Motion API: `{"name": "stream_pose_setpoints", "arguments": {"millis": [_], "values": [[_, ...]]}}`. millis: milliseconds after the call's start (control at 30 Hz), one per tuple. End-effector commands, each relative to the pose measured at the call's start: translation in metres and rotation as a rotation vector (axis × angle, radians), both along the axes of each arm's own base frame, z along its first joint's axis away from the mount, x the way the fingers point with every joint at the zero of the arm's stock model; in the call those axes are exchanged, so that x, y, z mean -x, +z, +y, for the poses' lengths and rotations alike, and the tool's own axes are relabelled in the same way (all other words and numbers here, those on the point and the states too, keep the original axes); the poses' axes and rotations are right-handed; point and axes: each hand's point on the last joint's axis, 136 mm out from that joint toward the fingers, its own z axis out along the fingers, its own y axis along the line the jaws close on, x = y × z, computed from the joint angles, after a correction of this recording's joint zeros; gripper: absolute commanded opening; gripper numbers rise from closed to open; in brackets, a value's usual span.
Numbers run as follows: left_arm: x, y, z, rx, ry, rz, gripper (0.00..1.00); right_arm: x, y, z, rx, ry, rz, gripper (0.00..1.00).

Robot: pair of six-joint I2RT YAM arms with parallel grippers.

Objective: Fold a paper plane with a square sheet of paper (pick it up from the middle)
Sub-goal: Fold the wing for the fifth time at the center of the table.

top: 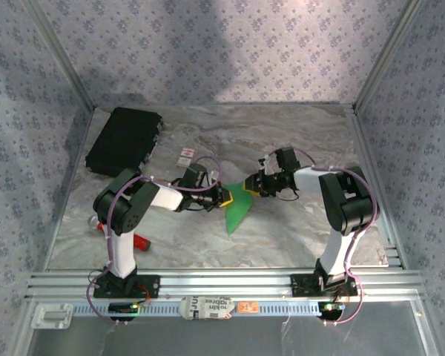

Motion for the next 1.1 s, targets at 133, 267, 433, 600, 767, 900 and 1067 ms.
{"name": "stream_pose_setpoints", "arguments": {"millis": [133,267,433,600,767,900,1067], "values": [[0.015,-0.019,0.010,-0.036,-0.006,0.086,0.05,0.000,-0.004,0.002,-0.012,0.049,0.019,0.30],[0.016,-0.020,0.010,-0.038,-0.006,0.089,0.04,0.000,-0.005,0.000,0.007,0.061,0.018,0.30],[0.016,-0.021,0.011,-0.036,-0.003,0.089,0.05,0.001,-0.009,-0.003,0.033,0.085,0.014,0.30],[0.016,-0.021,0.011,-0.034,-0.002,0.091,0.04,0.006,-0.010,-0.003,0.035,0.131,0.016,0.30],[0.015,-0.020,0.010,-0.030,-0.001,0.089,0.05,0.009,-0.009,-0.001,0.032,0.168,0.015,0.28],[0.015,-0.020,0.010,-0.030,0.000,0.089,0.04,0.010,-0.010,0.001,0.021,0.180,0.021,0.26],[0.014,-0.017,0.010,-0.024,-0.001,0.085,0.04,0.008,-0.007,0.000,0.026,0.171,0.010,0.18]]}}
